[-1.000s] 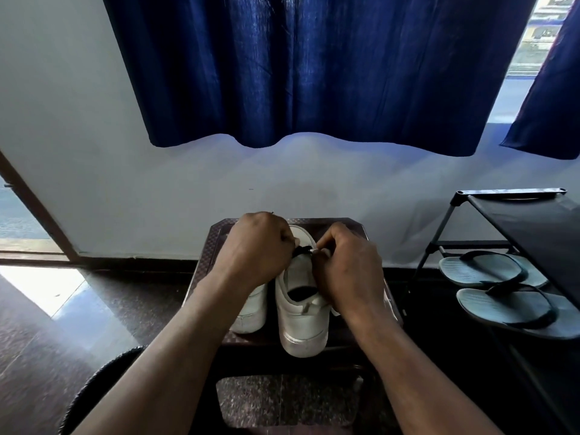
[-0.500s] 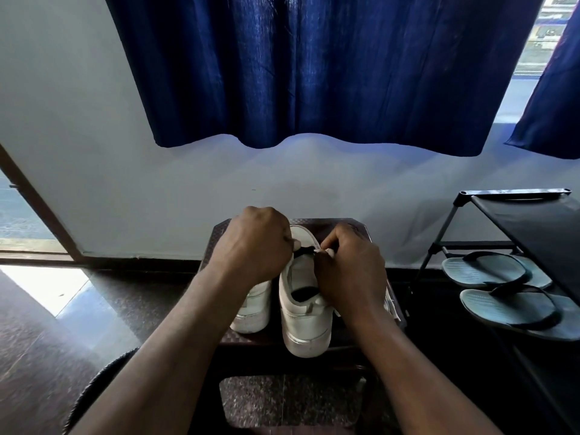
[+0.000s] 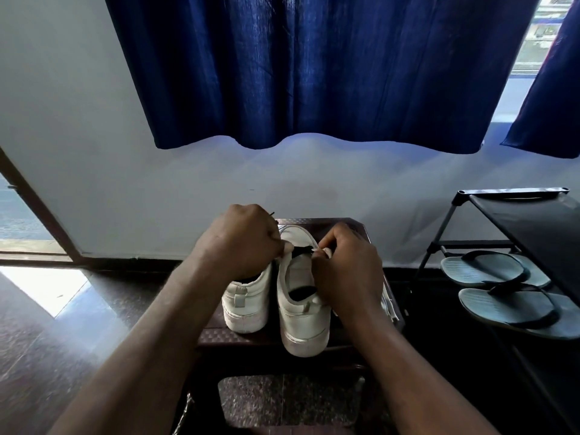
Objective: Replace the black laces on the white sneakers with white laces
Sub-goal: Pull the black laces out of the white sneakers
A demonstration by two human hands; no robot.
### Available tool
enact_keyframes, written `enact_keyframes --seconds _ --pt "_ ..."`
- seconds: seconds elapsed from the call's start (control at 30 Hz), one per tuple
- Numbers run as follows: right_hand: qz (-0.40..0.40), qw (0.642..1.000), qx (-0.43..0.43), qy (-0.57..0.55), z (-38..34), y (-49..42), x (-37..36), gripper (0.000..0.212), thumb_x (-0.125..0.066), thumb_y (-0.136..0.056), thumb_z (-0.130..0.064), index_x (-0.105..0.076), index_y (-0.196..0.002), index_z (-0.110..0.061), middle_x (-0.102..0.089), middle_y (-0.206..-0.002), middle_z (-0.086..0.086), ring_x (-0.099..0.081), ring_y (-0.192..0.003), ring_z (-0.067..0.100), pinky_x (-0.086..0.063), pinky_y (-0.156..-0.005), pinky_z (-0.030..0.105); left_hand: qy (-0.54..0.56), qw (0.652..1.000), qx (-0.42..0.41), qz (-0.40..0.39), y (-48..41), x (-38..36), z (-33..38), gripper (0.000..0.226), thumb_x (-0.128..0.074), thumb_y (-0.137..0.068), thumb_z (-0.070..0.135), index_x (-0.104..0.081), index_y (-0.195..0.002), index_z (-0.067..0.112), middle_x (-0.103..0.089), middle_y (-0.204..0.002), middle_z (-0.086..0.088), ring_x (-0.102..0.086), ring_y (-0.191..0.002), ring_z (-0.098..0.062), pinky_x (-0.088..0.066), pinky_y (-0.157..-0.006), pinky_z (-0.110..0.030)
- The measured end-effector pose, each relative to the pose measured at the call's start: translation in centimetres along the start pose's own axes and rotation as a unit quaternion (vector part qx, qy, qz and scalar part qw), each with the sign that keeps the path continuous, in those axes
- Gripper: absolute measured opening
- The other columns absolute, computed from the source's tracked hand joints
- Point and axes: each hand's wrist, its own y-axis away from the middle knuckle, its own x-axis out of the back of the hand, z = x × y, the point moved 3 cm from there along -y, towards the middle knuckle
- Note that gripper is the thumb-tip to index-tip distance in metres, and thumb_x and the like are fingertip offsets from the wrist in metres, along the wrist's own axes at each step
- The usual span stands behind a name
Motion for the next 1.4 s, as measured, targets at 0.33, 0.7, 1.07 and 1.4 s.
enact_keyframes --seconds 0.33,0.7,1.07,1.4 --pt "0.007 1.0 -0.005 0.006 0.1 0.0 -0.3 0.007 -0.058 -0.081 -0.016 -0.056 -0.077 -0.022 -0.053 -0.073 -0.013 -0.047 -0.069 0.015 -0.032 -0.06 0.031 0.754 0.652 0.027 0.07 0.4 0.2 0.4 0.031 -0.054 -0.106 0.029 -0.05 -0.078 0.016 -0.054 -0.072 -0.001 -0.05 -0.055 -0.016 -0.055 -0.064 -0.037" --pt "0.013 1.0 0.025 0.0 0.3 -0.1 -0.3 0.008 -0.069 -0.082 -0.019 -0.064 -0.086 -0.023 -0.052 -0.075 -0.014 -0.05 -0.072 0.018 -0.037 -0.061 0.032 -0.062 0.992 -0.063 0.09 0.8 -3.8 2.8 0.021 -0.065 -0.091 0.039 -0.072 -0.11 0.032 -0.064 -0.111 0.0 -0.065 -0.107 -0.029 -0.049 -0.079 -0.036" --pt "0.006 1.0 0.012 -0.011 0.4 -0.1 -0.4 0.006 -0.059 -0.078 -0.016 -0.06 -0.079 -0.022 -0.06 -0.076 -0.009 -0.057 -0.072 0.019 -0.043 -0.059 0.033 0.571 0.811 0.108 0.072 0.6 -1.0 1.3 0.024 -0.053 -0.106 0.013 -0.062 -0.084 0.01 -0.075 -0.079 -0.003 -0.043 -0.036 -0.003 -0.036 -0.042 -0.022" --pt "0.015 1.0 0.026 -0.003 0.4 -0.2 -0.6 0.008 -0.069 -0.08 -0.018 -0.065 -0.085 -0.023 -0.069 -0.086 -0.005 -0.065 -0.081 0.025 -0.047 -0.063 0.035 -0.077 0.99 -0.053 0.105 0.6 -4.0 2.4 0.024 -0.062 -0.088 0.042 -0.075 -0.107 0.034 -0.074 -0.105 0.001 -0.067 -0.102 -0.029 -0.054 -0.078 -0.038"
